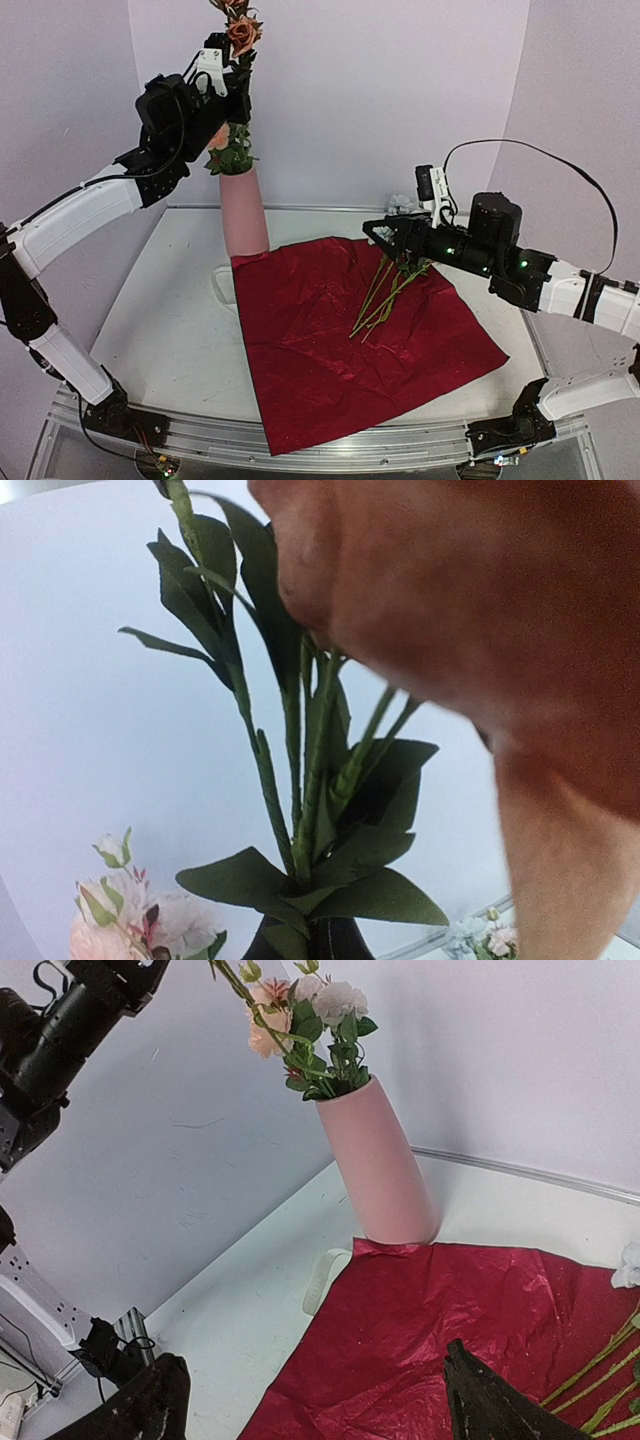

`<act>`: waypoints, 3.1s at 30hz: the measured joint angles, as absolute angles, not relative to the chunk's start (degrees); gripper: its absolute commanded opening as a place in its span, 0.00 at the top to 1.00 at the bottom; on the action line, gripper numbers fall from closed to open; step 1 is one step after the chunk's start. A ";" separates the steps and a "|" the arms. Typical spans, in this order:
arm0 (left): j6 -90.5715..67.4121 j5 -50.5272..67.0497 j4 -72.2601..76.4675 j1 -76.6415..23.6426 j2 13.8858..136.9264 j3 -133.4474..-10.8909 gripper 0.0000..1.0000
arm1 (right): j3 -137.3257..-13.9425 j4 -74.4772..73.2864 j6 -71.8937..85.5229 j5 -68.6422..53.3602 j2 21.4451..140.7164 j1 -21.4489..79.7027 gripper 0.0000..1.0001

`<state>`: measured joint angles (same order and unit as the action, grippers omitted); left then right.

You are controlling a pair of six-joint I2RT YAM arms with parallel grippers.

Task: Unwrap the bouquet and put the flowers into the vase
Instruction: Insert the fake flower into the vase.

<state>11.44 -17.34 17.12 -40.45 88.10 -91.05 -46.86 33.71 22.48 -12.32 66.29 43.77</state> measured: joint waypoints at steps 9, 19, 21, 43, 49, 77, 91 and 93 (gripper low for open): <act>17.40 -18.55 17.09 -40.05 96.43 -96.29 1.00 | -44.96 33.64 21.55 -10.59 62.25 43.77 0.12; 21.43 -21.72 17.28 -39.16 100.60 -96.38 1.00 | -44.18 32.91 21.02 -9.82 61.78 43.77 0.12; 21.66 -22.07 18.15 -38.99 100.60 -96.38 1.00 | -44.18 32.91 20.99 -9.80 61.69 43.77 0.12; 25.64 -24.05 21.04 -38.15 98.94 -96.64 1.00 | -44.18 32.60 21.04 -10.08 62.89 43.77 0.12; 25.15 -24.16 21.09 -37.91 98.94 -96.53 1.00 | -44.18 32.60 21.06 -10.14 63.19 43.77 0.12; 5.21 -32.39 22.50 -34.33 104.40 -81.84 0.94 | -44.18 32.52 21.04 -10.48 63.22 43.77 0.11; 0.88 -33.73 22.36 -34.33 103.79 -78.73 0.31 | -44.49 31.43 21.37 -8.36 63.71 43.77 0.12; -0.39 -32.83 22.31 -34.33 101.80 -77.17 0.30 | -45.84 29.11 22.06 -5.24 65.32 43.82 0.12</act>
<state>-0.39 -32.83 22.31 -34.33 101.80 -77.17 -45.84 29.11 22.06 -5.24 65.32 43.82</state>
